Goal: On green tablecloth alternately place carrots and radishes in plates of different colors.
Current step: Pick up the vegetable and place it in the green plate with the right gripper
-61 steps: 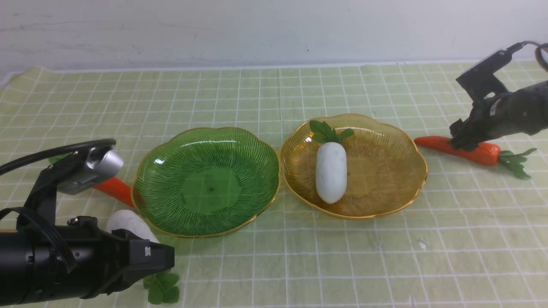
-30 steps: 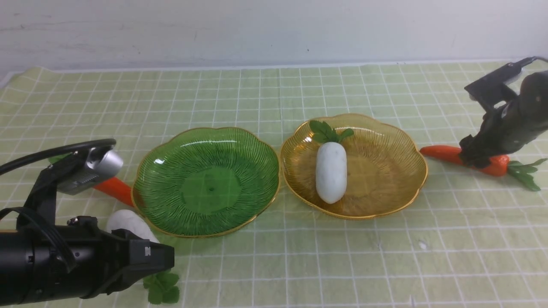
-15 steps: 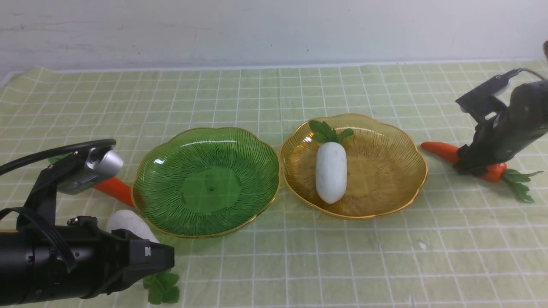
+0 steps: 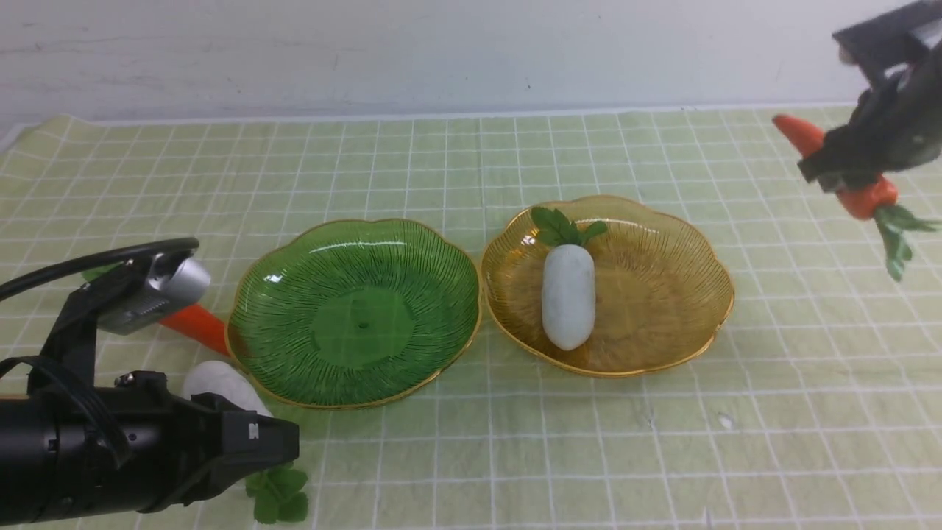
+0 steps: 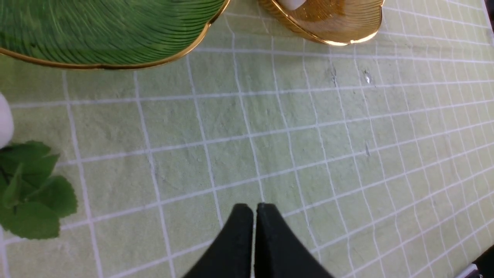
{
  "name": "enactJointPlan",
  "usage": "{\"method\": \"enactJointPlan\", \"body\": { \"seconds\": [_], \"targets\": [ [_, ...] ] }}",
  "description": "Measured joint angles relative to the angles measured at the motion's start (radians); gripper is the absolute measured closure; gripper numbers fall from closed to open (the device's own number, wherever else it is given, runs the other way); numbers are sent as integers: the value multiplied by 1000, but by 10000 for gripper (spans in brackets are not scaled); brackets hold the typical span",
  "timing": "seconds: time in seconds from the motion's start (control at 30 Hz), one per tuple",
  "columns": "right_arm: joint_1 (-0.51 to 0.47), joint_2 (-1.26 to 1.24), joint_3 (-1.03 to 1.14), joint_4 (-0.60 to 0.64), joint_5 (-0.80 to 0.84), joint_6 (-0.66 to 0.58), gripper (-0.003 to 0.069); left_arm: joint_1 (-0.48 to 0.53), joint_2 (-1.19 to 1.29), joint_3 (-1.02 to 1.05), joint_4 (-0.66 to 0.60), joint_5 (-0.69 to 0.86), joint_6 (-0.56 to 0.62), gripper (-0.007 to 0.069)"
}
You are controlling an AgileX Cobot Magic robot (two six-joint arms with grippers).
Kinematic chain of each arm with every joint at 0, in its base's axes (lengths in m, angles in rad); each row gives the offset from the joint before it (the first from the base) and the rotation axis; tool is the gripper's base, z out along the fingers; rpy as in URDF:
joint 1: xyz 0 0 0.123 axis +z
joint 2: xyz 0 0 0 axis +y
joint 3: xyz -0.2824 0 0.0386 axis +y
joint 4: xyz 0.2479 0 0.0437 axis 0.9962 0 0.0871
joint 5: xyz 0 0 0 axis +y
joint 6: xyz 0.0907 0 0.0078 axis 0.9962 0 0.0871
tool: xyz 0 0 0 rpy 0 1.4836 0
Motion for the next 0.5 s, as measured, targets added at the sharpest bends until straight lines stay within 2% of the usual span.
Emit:
{"method": "enactJointPlan", "body": {
  "seconds": [0.1, 0.17, 0.2, 0.33, 0.5],
  "targets": [
    [57, -8, -37, 234, 104, -18, 379, 0, 0, 0, 0, -20, -2, 631],
    [123, 3, -38, 411, 143, -90, 379, 0, 0, 0, 0, -43, -2, 631],
    [129, 5, -38, 425, 145, -106, 379, 0, 0, 0, 0, -47, -2, 631],
    [302, 65, -38, 705, 102, -272, 379, 0, 2, 0, 0, -55, -2, 628],
    [439, 148, -38, 805, -72, -373, 379, 0, 2, 0, 0, -56, -2, 617]
  ]
}}
